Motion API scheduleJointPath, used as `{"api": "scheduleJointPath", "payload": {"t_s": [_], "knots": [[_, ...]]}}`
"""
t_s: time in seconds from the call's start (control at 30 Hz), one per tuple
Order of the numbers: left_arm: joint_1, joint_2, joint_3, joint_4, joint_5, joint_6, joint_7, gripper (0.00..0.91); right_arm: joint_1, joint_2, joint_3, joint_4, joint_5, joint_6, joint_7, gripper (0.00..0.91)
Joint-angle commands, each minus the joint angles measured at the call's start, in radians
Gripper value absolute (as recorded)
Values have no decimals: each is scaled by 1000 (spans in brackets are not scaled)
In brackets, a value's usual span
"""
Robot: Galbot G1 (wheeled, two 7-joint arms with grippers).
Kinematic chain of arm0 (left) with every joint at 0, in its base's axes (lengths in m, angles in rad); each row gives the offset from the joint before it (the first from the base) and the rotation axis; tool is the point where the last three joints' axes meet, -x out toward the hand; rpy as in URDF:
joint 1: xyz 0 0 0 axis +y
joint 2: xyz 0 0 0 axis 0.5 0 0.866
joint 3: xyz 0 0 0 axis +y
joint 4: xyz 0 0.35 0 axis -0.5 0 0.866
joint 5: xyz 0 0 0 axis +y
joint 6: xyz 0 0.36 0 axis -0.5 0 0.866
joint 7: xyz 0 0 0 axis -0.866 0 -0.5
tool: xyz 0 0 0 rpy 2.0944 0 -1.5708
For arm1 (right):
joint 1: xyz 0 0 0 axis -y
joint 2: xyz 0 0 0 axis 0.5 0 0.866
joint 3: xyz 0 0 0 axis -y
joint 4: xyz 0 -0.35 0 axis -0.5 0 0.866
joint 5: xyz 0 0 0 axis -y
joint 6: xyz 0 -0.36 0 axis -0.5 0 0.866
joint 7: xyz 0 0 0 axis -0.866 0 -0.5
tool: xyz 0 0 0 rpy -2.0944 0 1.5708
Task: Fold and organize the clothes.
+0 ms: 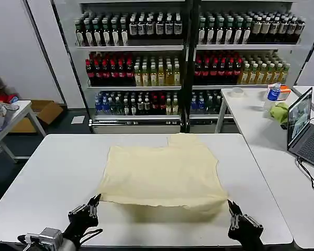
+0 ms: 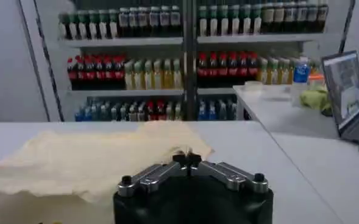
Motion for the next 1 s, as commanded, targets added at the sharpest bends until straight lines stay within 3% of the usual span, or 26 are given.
{"api": "scheduleJointPath", "payload": {"t_s": [0.03,0.57,1.0], "knots": [[-88,47,26,72,12,-9,3,10,141,-30,0,-68,43,-18,1,0],[-352,114,113,330,-35,-9,-3,10,543,-113,-119,-330,176,-88,31,0],[-470,104,207,445,0,-11,-7,10,711,-118,-225,-481,172,-104,33,0]]}}
